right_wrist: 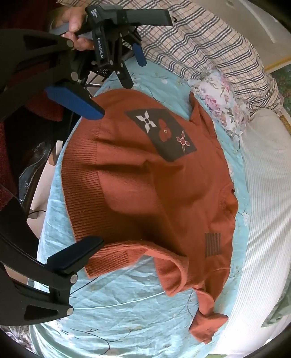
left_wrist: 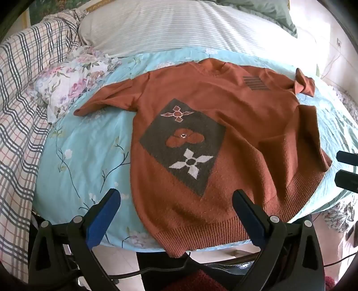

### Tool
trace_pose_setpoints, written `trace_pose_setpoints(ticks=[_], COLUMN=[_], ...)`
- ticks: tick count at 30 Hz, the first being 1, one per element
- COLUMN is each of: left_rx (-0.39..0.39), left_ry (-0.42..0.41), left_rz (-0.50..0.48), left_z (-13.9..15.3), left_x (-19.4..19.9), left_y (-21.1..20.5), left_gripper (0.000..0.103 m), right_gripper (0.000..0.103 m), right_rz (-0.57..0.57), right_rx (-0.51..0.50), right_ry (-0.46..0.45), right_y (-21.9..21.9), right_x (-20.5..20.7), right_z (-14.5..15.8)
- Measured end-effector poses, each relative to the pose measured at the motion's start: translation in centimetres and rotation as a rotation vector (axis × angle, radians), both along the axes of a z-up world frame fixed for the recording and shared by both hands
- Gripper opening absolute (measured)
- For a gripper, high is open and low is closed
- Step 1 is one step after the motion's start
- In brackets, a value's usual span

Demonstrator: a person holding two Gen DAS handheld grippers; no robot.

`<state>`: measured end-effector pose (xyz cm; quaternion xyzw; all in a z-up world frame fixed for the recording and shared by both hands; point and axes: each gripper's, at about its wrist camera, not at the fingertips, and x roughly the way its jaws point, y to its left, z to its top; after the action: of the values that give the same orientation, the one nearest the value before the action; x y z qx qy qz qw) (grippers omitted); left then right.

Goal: Fold small clothes

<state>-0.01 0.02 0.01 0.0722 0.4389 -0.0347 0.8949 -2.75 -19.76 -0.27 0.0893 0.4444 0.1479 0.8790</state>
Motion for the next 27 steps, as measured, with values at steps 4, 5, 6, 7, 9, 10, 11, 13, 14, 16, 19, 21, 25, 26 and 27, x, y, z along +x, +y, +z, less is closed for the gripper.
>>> trace_pose_setpoints(ticks=[4, 5, 6, 7, 9, 10, 11, 13, 14, 16, 19, 21, 25, 26, 27], left_rx=[-0.003, -0.003, -0.006, -0.007, -0.008, -0.009, -0.008, -0.01, -0.013, -0.015, -0.015, -0.004, -0.008, -0.004, 0.0], left_ry=[0.0, 0.001, -0.001, -0.001, -0.003, -0.003, -0.005, -0.005, -0.006, -0.005, -0.004, 0.002, 0.003, 0.004, 0.005], left_rz=[-0.002, -0.002, -0.002, -0.001, -0.001, -0.001, -0.001, 0.0, 0.0, 0.001, 0.003, 0.001, 0.003, 0.001, 0.001], left_z=[0.1, 0.1, 0.0, 0.0, -0.1, -0.1, -0.1, 0.0, 0.0, -0.1, 0.0, -0.1, -0.1, -0.1, -0.1], left_x=[0.1, 0.2, 0.1, 0.1, 0.1, 0.1, 0.1, 0.2, 0.1, 0.6, 0.3, 0.2, 0.2, 0.1, 0.2], left_y=[0.3, 0.3, 0.3, 0.3, 0.2, 0.1, 0.1, 0.1, 0.2, 0.8, 0.6, 0.5, 0.5, 0.5, 0.5], left_gripper=[0.1, 0.1, 0.1, 0.1, 0.1, 0.1, 0.1, 0.1, 0.1, 0.1, 0.1, 0.1, 0.1, 0.1, 0.1], right_gripper=[0.103, 0.103, 0.103, 0.103, 0.103, 0.103, 0.103, 0.103, 0.103, 0.103, 0.103, 0.103, 0.103, 0.103, 0.103], right_rz=[-0.002, -0.002, 0.001, 0.001, 0.001, 0.001, 0.001, 0.001, 0.001, 0.002, 0.001, 0.0, 0.001, 0.001, 0.0], right_rx=[-0.002, -0.002, -0.001, -0.001, 0.0, 0.0, 0.001, 0.001, 0.003, 0.004, 0.0, 0.0, 0.001, 0.001, 0.003], right_ry=[0.002, 0.002, -0.001, -0.002, 0.0, 0.0, 0.0, 0.0, 0.001, 0.002, -0.001, -0.002, -0.002, -0.003, -0.004], right_y=[0.0, 0.0, 0.0, 0.0, 0.0, 0.0, 0.0, 0.0, 0.0, 0.0, 0.0, -0.1, -0.3, -0.4, -0.2], right_x=[0.2, 0.3, 0.1, 0.1, 0.2, 0.1, 0.1, 0.1, 0.1, 0.1, -0.2, -0.4, -0.8, -0.8, -0.2], right_z=[0.1, 0.1, 0.0, 0.0, 0.0, 0.0, 0.0, 0.0, -0.1, -0.1, -0.2, -0.4, -0.8, -0.9, -0.1])
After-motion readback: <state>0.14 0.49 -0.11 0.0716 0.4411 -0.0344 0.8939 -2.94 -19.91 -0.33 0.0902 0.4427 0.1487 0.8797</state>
